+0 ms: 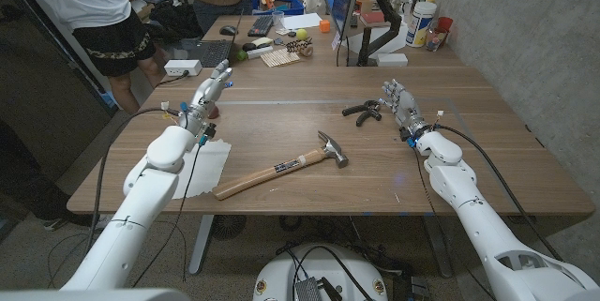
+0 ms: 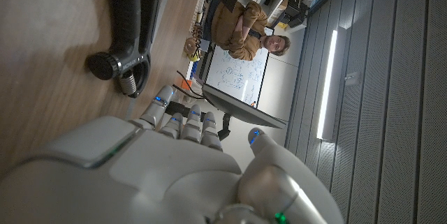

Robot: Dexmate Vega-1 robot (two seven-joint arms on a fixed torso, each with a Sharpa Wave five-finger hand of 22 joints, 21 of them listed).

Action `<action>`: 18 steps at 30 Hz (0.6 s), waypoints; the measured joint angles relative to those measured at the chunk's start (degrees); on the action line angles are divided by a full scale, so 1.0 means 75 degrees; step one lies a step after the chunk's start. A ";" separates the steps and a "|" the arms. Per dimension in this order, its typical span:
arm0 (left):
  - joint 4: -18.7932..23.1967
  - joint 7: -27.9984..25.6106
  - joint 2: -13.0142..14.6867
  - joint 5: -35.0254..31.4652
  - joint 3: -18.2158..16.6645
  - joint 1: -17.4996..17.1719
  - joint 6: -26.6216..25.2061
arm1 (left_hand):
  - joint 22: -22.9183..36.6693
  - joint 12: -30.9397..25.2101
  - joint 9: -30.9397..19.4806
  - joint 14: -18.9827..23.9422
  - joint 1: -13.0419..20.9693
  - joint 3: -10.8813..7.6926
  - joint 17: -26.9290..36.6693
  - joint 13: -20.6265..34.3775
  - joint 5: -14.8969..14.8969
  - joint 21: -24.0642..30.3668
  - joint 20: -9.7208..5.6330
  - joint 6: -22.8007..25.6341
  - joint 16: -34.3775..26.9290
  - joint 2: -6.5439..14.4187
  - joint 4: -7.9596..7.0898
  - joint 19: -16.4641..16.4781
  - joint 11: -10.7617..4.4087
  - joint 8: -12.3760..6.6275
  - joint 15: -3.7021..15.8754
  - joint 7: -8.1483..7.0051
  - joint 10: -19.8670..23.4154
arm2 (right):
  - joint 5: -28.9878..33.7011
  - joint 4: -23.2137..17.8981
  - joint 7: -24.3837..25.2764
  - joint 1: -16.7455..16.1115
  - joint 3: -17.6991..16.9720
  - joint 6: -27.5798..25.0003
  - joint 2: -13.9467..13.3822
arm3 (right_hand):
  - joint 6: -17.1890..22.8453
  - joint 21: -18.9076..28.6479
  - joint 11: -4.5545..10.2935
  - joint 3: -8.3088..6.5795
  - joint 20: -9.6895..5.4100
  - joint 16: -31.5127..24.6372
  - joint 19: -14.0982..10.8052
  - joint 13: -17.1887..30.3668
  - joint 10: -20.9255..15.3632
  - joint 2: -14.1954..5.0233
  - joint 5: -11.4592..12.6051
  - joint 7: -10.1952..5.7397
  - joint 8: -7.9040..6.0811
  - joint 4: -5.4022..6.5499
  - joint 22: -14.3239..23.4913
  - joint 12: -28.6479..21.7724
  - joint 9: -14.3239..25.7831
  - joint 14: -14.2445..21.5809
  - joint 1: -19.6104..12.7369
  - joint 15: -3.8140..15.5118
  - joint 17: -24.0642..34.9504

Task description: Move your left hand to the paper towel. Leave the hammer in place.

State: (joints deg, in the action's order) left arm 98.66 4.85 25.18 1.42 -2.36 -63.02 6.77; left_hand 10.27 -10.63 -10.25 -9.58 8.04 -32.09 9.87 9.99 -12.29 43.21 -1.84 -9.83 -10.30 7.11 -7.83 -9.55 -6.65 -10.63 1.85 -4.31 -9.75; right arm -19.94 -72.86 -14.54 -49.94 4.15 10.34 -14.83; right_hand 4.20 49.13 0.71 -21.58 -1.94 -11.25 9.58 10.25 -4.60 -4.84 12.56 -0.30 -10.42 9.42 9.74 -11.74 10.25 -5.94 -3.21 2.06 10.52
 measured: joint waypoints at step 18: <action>0.0749 -0.0167 0.0348 -0.0492 -0.0207 -0.0523 -0.0173 | -0.0001 0.0000 0.0000 0.0000 0.0059 0.0023 0.0001 0.0000 0.0000 -0.0029 0.0000 0.0000 0.0000 0.0059 0.0022 0.0000 0.0001 0.0000 0.0000 0.0001 0.0000 | 0.0000 0.0039 -0.0065 0.0016 0.0029 0.0068 0.0014 | 0.0000 -0.0059 0.0000 0.0032 0.0000 0.0000 0.0000 -0.0001 0.0000 0.0000 0.0000 0.0000 0.0000 -0.0032 0.0000 0.0000 0.0000 0.0000 0.0000 0.0000 0.0000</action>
State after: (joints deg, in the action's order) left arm 104.28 3.60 27.79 -2.27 -3.91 -66.94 5.47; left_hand 10.26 -10.63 -10.25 -9.58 8.49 -31.92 9.87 9.99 -12.29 42.99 -1.84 -9.83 -10.30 7.55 -7.66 -9.55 -6.64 -10.63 1.85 -4.30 -9.75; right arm -19.94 -72.56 -15.03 -49.82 4.37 10.86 -14.72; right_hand 4.20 48.68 0.71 -21.34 -1.94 -11.25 9.58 10.25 -4.60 -4.84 12.56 -0.30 -10.42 9.18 9.74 -11.74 10.25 -5.94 -3.21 2.06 10.52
